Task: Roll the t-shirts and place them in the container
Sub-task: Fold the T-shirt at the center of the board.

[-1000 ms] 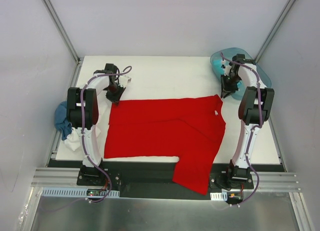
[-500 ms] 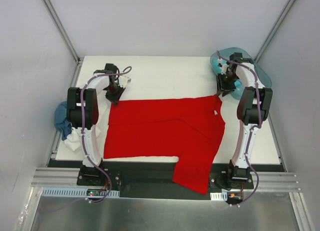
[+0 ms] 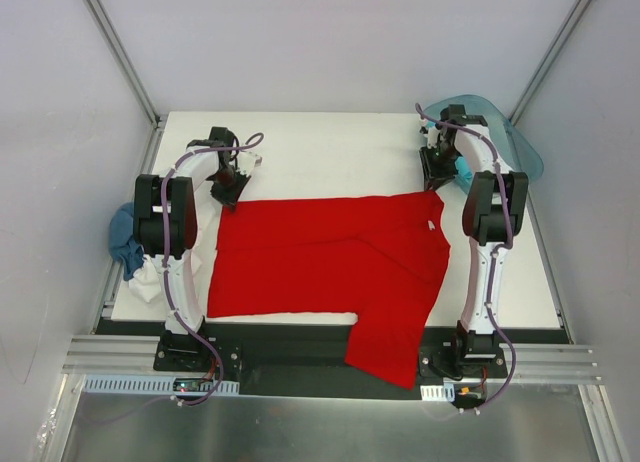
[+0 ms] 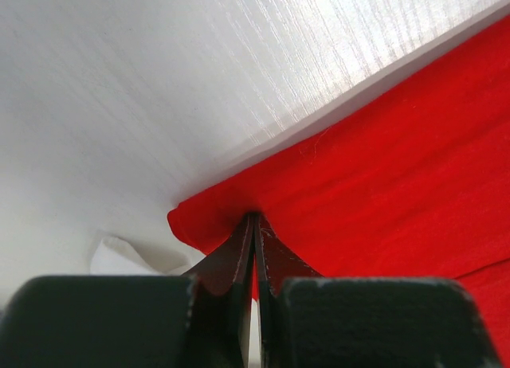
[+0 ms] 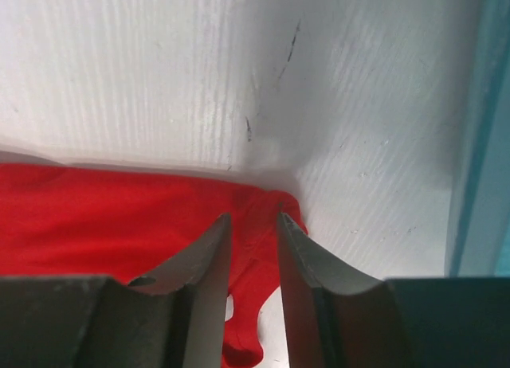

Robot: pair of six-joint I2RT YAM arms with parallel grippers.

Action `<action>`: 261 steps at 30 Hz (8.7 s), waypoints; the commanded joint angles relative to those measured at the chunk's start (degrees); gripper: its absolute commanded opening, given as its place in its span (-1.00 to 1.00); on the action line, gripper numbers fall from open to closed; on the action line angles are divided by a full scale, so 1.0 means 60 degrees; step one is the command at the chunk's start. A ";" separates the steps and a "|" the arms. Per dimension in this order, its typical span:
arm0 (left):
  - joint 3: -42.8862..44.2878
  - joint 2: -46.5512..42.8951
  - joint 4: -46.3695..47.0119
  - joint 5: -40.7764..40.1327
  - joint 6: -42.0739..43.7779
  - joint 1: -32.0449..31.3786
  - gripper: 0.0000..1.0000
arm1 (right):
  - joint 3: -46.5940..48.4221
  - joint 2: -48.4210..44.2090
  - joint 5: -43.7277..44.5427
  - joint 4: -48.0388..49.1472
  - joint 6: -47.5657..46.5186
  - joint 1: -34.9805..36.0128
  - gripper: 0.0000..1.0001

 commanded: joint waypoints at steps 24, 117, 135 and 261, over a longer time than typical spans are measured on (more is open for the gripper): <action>0.3834 0.2768 -0.0978 -0.1102 0.0581 0.0229 -1.00 | 0.2577 0.1870 0.0211 0.0369 -0.0194 -0.0008 -0.99; 0.1319 -0.0951 -0.1535 0.0100 -0.0444 -0.0474 -0.14 | -0.1178 -0.2059 -0.4489 -0.4561 -0.4103 0.3832 -0.49; 0.2504 -0.0732 -0.1729 0.6482 -0.1770 -0.1132 0.02 | -0.1201 -0.2056 -0.2573 -0.1171 -0.2069 0.1488 -0.03; -0.0073 0.0689 0.3988 0.8552 -0.9907 -0.4546 -1.00 | 0.0542 0.1226 0.0518 -0.0084 -0.1263 0.1033 -0.85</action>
